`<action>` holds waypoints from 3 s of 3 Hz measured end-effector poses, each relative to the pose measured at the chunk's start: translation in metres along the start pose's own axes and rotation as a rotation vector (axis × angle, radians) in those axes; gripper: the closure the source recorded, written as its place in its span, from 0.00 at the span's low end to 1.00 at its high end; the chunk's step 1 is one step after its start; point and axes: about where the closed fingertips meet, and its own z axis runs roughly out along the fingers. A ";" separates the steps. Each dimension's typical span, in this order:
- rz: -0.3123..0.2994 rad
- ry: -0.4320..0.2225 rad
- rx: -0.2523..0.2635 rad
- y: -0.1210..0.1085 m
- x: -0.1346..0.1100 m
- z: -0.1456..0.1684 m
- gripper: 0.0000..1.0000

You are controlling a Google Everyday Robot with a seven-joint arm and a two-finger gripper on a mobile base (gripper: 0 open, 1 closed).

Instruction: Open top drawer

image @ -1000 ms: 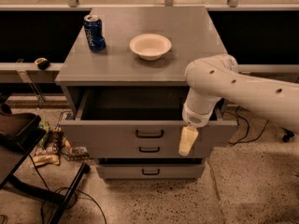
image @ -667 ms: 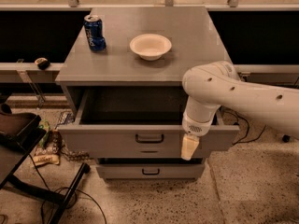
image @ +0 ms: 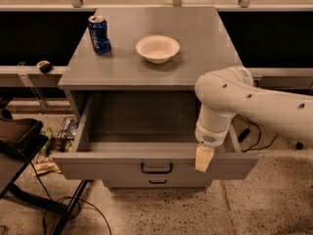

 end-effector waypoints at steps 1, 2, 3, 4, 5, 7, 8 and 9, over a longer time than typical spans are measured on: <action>0.029 0.022 -0.006 0.016 0.015 -0.004 1.00; 0.040 0.033 -0.002 0.024 0.021 -0.005 1.00; 0.040 0.033 -0.002 0.024 0.021 -0.005 1.00; 0.041 0.032 -0.007 0.034 0.024 -0.001 1.00; 0.044 0.031 -0.009 0.037 0.026 -0.001 1.00; 0.097 0.008 -0.006 0.062 0.035 -0.004 1.00; 0.120 0.013 -0.004 0.073 0.044 -0.005 1.00; 0.143 0.018 0.000 0.083 0.053 -0.006 1.00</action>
Offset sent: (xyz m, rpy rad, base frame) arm -0.2590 -0.1104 0.1146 -0.3279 0.0211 -0.2940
